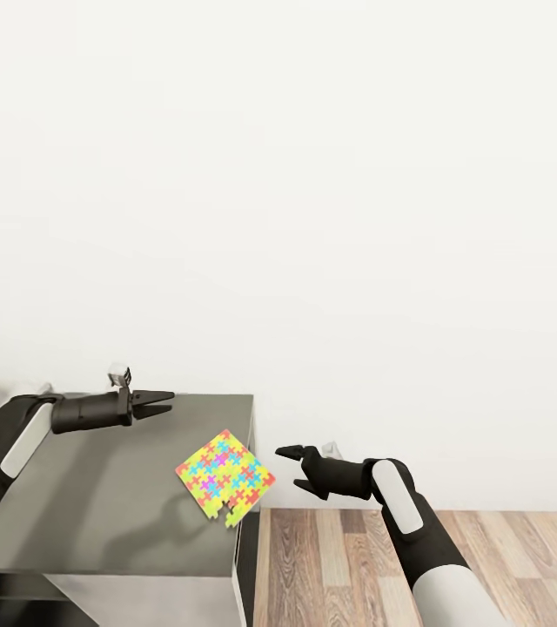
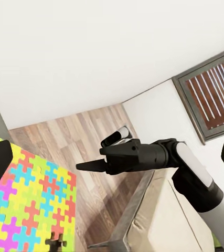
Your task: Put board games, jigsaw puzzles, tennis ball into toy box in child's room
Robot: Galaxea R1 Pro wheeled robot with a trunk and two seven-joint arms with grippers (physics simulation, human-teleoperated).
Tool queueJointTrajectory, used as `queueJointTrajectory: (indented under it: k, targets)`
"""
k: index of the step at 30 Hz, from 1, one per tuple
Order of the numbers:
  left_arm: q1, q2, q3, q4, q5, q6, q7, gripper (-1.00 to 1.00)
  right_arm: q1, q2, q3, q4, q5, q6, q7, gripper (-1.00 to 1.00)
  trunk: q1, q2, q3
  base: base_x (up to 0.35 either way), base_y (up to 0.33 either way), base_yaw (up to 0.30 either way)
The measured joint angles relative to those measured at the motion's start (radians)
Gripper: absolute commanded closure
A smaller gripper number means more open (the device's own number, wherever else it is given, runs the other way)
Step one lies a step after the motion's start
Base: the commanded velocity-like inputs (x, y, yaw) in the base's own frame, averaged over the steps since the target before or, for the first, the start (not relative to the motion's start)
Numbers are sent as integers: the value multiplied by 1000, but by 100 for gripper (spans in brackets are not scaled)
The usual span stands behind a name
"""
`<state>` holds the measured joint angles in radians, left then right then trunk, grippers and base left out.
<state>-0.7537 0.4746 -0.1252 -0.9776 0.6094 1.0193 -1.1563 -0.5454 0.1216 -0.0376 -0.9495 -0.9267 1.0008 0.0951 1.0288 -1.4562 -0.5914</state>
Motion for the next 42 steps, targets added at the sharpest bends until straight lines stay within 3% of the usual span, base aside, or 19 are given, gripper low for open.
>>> queueJointTrajectory:
  k: [14,42]
  targets:
    - [0,1,0,0,-1,0,0,-100,0,5,4,0,0,0,0,-100,54,-98,-44,0,0,0]
    - [0,3,5,0,-2,0,-1,-100,0,8,7,0,-1,2,1,-100,54,-98,-44,0,57,0]
